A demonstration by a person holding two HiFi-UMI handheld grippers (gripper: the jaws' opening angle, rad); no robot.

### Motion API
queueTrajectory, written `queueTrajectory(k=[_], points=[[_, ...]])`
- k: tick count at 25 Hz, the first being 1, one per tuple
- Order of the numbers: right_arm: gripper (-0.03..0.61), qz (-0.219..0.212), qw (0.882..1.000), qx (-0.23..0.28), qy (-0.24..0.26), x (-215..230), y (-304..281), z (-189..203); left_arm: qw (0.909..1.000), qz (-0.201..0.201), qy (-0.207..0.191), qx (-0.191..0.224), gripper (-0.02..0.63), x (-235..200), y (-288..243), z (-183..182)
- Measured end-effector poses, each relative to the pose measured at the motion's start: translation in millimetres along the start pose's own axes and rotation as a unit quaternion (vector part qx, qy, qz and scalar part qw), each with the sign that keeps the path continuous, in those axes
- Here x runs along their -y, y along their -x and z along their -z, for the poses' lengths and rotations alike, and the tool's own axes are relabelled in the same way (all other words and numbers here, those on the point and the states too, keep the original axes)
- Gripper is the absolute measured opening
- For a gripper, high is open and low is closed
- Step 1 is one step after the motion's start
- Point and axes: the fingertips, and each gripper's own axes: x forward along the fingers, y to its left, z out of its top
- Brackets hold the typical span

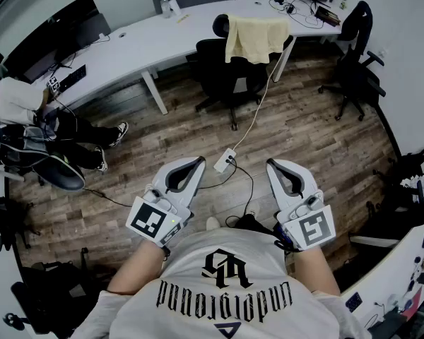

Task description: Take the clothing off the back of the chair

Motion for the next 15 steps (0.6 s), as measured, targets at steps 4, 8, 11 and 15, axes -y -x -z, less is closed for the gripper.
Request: queueTrajectory(k=[4,8,11,15], points=[[0.000,-0.001,1.000,0.000,-0.003,16.0,0.0,6.4,1.0000,-0.002,0.003,-0.004,0.049,-0.9,-16.2,4.0],[0.000,-0.001,1.000,0.003,-0.009,40.9,0.3,14.8,0.9999,-0.004,0.005,-0.013,0.049,-1.3,-39.3,9.7],[0.000,-0.006,1.000,0.006,-0.012,64.8,1.6,22.4,0.9998,-0.005,0.004,-0.018,0.049,1.4,-64.2,12.0],[0.000,-0.010,1.000,0.011,-0.013,105.5,1.1,33.9,0.9997,-0.007,0.000,-0.023,0.049,5.4,-106.6,14.2]])
